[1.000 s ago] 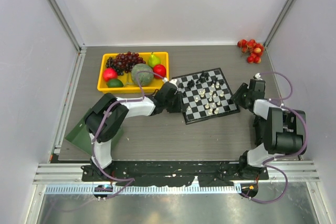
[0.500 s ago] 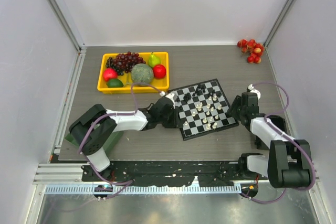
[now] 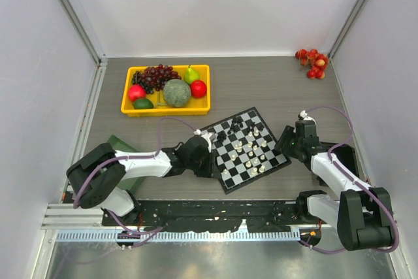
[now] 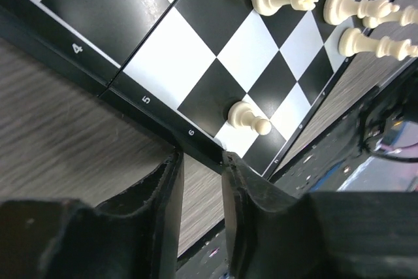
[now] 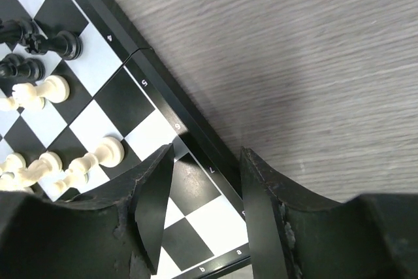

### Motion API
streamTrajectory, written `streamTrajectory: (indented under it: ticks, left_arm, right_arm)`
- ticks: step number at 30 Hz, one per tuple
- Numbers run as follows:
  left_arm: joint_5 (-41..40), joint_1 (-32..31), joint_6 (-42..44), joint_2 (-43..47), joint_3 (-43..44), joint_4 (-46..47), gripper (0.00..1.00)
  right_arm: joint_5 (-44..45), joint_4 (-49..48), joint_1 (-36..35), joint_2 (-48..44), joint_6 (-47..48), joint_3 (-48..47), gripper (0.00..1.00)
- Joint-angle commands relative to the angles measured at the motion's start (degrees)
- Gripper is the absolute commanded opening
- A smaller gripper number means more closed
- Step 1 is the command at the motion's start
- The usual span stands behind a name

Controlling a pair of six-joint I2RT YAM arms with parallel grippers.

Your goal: Set up the chess pieces on the board

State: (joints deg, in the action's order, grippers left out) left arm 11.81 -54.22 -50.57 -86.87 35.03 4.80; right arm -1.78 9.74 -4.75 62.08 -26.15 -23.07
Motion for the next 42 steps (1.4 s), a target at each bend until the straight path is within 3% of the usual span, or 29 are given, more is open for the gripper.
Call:
streamTrajectory:
  ticks: [1, 4, 8, 15, 20, 27, 31, 37, 42]
  left_arm:
    - [-1.52, -1.77, 2.57, 3.89, 0.21, -7.06, 0.40]
    - [-5.99, -1.77, 4.24, 6.71, 1.27, -10.76, 0.49]
    - [-11.27, -1.68, 6.53, 10.31, 3.99, -16.47, 0.51]
    - [-21.81, -1.33, 11.36, 21.20, 6.63, -23.50, 0.59]
    - [-27.45, 4.28, 18.47, 29.64, 13.83, -27.39, 0.70]
    - [-24.57, 17.81, 23.15, 32.03, 26.65, -22.29, 0.80]
    - [-22.62, 20.38, 20.78, 28.87, 31.68, -24.22, 0.81]
    - [-17.71, 21.87, 17.08, 31.85, 19.75, -12.55, 0.82]
    - [-16.73, 24.51, 18.48, 33.52, 17.62, -14.11, 0.82]
  right_arm:
    - [-8.43, 10.55, -2.80, -2.14, -2.68, -1.88, 0.53]
    - [-4.91, 12.67, -2.72, -3.90, -1.80, -5.49, 0.57]
    - [-2.26, 13.90, -2.72, -4.34, -0.39, -11.11, 0.59]
    - [-5.86, 12.68, -2.80, -4.17, 2.41, -17.97, 0.58]
    - [-7.18, 13.20, -3.42, -1.27, 4.18, -21.40, 0.53]
    - [-1.75, 15.83, -9.21, 4.61, 6.46, -26.23, 0.50]
    - [0.02, 16.19, -11.24, 9.79, 7.26, -28.26, 0.47]
    - [1.42, 13.38, -13.09, 16.39, 7.34, -30.01, 0.45]
    - [1.61, 12.68, -13.53, 21.67, 8.05, -31.95, 0.45]
